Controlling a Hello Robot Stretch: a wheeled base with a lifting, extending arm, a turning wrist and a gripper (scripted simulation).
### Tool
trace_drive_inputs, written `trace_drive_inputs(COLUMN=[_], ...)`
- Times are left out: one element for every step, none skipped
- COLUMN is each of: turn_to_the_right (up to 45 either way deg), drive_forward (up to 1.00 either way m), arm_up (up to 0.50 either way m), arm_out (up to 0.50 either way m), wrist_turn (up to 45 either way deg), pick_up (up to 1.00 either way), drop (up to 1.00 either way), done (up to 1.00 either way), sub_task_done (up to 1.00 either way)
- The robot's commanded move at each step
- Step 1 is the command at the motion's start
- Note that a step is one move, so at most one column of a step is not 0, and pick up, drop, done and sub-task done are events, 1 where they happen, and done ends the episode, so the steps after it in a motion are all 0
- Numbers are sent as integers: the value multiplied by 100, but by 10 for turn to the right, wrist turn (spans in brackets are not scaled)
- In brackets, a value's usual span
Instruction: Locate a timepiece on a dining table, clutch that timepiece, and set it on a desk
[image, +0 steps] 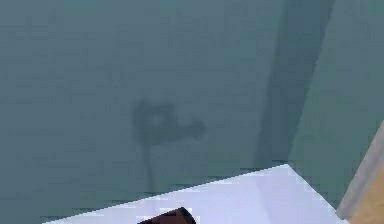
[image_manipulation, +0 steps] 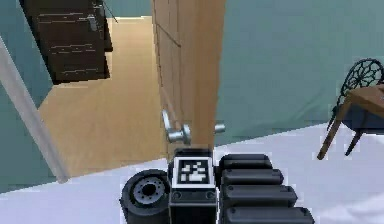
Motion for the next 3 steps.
trace_drive_inputs(turn_to_the_right=[0, 450, 240], drive_forward=[45, 0, 0], arm_up=[0, 0, 0], arm_out=[0, 0, 0], wrist_turn=[0, 0, 0], pick_up=[0, 0, 0], drop=[0, 0, 0], done=[0, 0, 0], sub_task_done=[0, 0, 0])
